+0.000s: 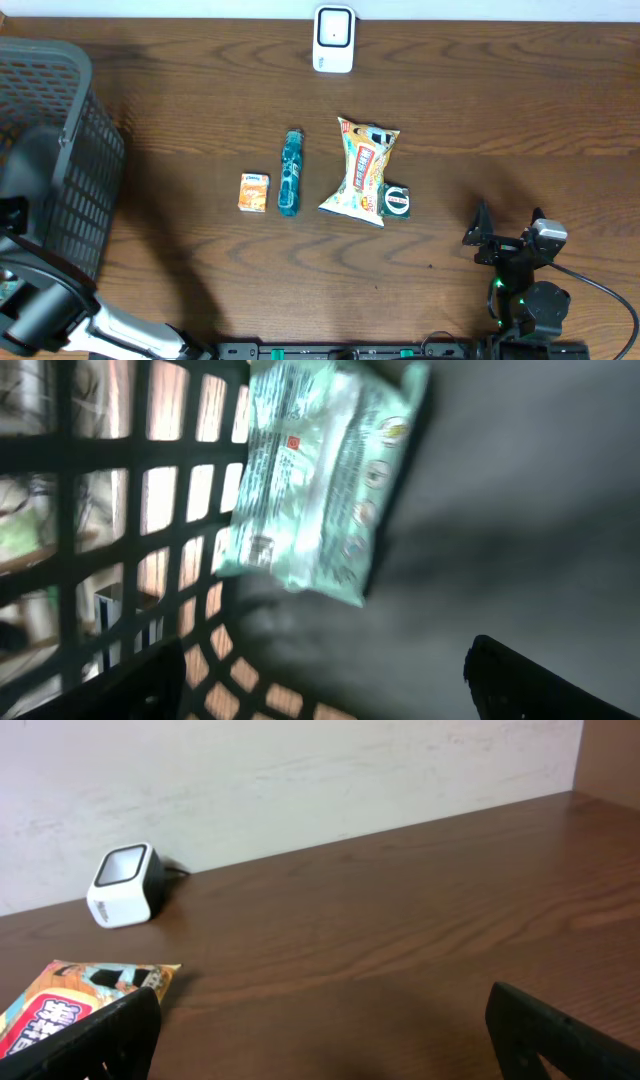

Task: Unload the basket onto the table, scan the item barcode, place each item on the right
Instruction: 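Reach into the basket and grasp the pale green wrapped pack, then carry the green pack toward the items on the table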

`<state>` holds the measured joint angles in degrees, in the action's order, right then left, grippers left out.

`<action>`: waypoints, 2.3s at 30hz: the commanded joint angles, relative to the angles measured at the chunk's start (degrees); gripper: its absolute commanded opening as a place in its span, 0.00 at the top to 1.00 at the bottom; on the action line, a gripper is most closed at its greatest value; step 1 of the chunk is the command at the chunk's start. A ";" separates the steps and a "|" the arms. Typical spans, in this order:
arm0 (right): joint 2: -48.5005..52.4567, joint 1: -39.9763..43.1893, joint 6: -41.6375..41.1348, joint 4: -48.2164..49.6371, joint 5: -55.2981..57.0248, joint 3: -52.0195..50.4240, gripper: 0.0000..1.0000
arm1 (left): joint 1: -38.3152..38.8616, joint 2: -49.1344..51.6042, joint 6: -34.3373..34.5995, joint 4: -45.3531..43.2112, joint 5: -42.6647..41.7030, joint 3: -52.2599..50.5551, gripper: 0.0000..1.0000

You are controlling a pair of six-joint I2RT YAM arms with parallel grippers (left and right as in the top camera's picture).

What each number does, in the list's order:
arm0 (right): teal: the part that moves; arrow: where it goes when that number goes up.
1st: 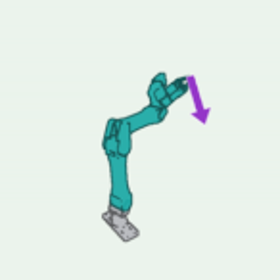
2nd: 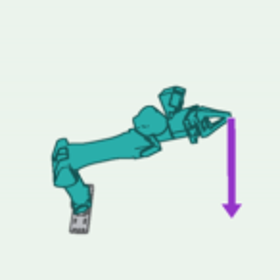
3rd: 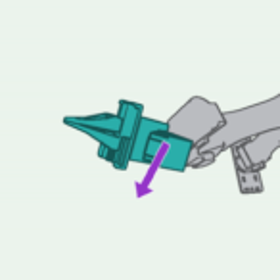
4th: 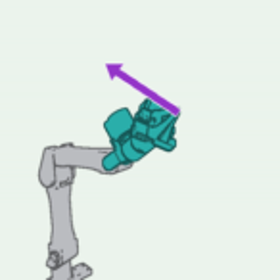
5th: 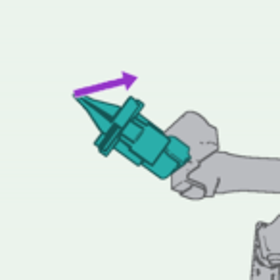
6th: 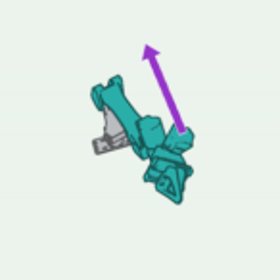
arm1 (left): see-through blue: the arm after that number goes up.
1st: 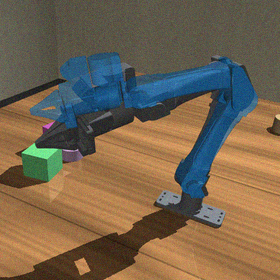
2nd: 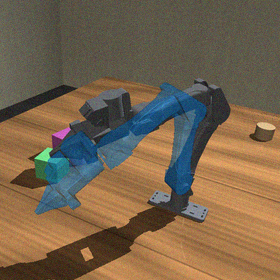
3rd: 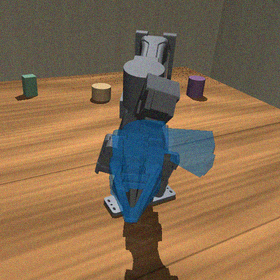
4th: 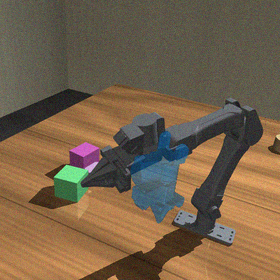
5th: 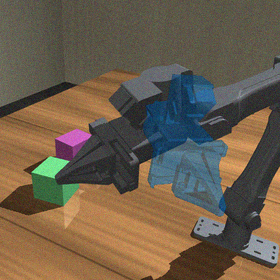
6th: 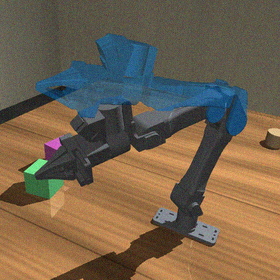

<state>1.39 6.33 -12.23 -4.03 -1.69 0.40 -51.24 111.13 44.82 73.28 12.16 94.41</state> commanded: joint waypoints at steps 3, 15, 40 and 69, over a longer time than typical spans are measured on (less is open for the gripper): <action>-0.24 -0.15 -0.59 -0.24 0.02 -0.07 0.01 | -3.06 7.98 -4.11 0.68 0.81 -0.24 0.13; -0.24 -0.15 -0.59 -0.22 0.02 -0.07 0.01 | -4.46 16.87 -4.09 0.81 5.33 -0.55 0.86; -0.24 -0.15 -0.59 -0.24 0.04 -0.07 0.01 | 3.17 -23.93 -4.11 -13.40 -17.49 3.30 0.93; -0.24 -0.15 -0.59 -0.22 0.04 -0.07 0.01 | 91.60 -35.71 -4.35 -25.18 -11.45 -29.73 0.93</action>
<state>1.39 6.33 -12.23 -4.01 -1.69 0.40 36.29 73.71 38.57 51.42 -0.62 67.81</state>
